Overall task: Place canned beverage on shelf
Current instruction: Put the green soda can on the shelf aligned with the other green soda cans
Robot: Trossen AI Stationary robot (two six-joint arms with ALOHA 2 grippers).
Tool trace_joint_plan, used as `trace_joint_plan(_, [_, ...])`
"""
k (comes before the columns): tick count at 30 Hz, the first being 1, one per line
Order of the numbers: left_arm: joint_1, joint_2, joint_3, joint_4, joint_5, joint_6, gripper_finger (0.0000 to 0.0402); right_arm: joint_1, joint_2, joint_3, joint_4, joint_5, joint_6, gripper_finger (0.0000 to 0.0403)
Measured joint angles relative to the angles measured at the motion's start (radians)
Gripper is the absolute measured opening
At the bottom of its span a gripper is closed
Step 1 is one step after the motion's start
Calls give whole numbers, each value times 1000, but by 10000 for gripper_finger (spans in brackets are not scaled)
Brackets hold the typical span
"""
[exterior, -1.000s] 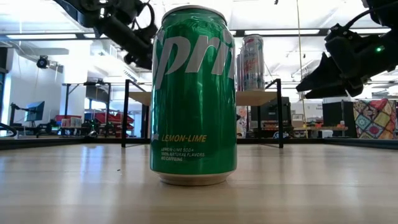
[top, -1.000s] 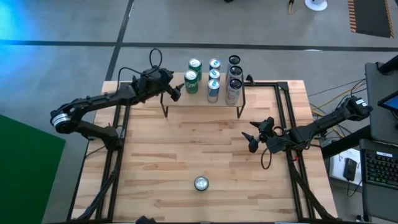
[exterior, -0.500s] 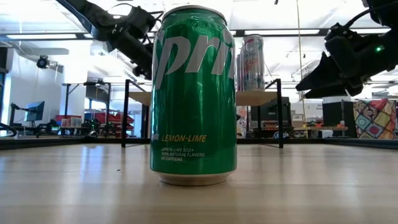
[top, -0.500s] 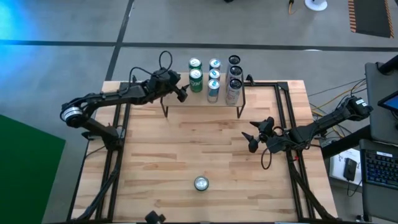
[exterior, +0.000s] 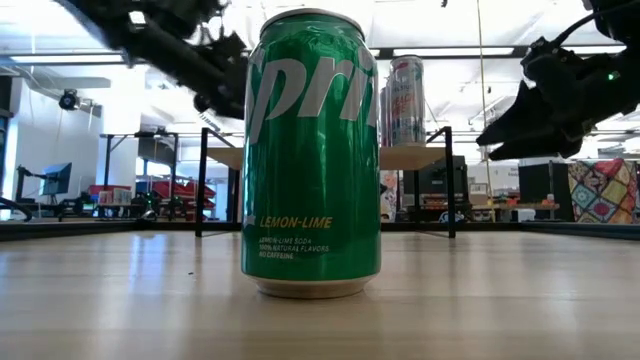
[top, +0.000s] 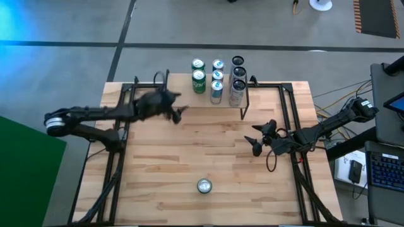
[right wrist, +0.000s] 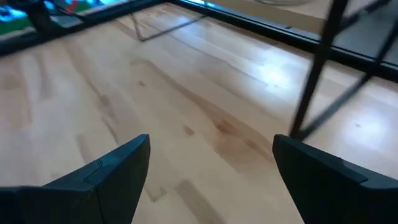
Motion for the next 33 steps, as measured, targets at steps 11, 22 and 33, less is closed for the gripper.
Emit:
trace_joint_plan(11, [-405,-101,-261,313,0,-35,313,65,134,0,419,-107,-206,327])
trace_joint_plan(22, [-737,194,-265,708,2,-51,313,145,477,60,657,-174,-166,327])
trace_joint_plan(33, [-890,550,-155,881,-111,-185,313,256,575,195,656,-70,-192,327])
